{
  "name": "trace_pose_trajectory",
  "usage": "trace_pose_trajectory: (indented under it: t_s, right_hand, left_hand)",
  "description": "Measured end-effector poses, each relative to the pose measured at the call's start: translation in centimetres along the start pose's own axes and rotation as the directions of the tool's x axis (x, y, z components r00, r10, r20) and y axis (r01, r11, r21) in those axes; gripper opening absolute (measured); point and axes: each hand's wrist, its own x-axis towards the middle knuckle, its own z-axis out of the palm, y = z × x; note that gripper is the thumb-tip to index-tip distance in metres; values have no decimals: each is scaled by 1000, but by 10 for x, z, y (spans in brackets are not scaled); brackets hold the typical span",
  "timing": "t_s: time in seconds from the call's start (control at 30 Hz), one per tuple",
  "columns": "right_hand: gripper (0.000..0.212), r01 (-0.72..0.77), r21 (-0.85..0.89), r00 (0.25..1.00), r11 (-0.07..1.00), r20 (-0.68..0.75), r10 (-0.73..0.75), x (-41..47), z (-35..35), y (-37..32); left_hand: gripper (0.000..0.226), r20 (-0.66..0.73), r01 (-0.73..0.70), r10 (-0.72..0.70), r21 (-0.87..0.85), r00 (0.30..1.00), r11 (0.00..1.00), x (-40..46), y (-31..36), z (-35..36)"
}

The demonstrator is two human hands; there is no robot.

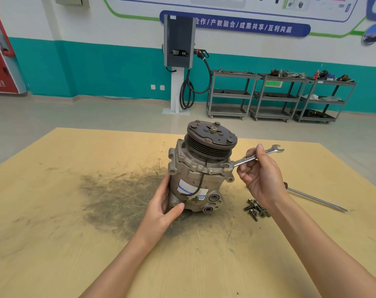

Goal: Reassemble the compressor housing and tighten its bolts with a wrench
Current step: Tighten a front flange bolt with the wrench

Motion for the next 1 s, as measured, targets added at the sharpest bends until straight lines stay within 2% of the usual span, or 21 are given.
trace_pose_trajectory:
  t_s: [0.13,0.33,0.67,0.87,1.0]
  right_hand:
    - [38,45,12,999,999,-20,-44,-4,-1,4]
    - [38,-50,65,997,997,-50,53,-3,-1,2]
    - [37,-110,89,992,990,-44,114,-1,-5,-1]
    - [35,-49,72,999,996,0,50,-4,-8,-2]
    - [34,68,82,998,994,-6,-67,-17,-11,7]
  left_hand:
    - [77,-2,8,-8,-5,1000,1000,0,-1,0]
    - [78,-3,5,-5,-4,1000,1000,-1,-1,-1]
    - [80,4,8,-8,-4,1000,1000,-2,0,-1]
    - [82,9,7,-7,-11,1000,1000,-1,1,0]
    - [81,6,9,-9,-12,1000,1000,0,1,0]
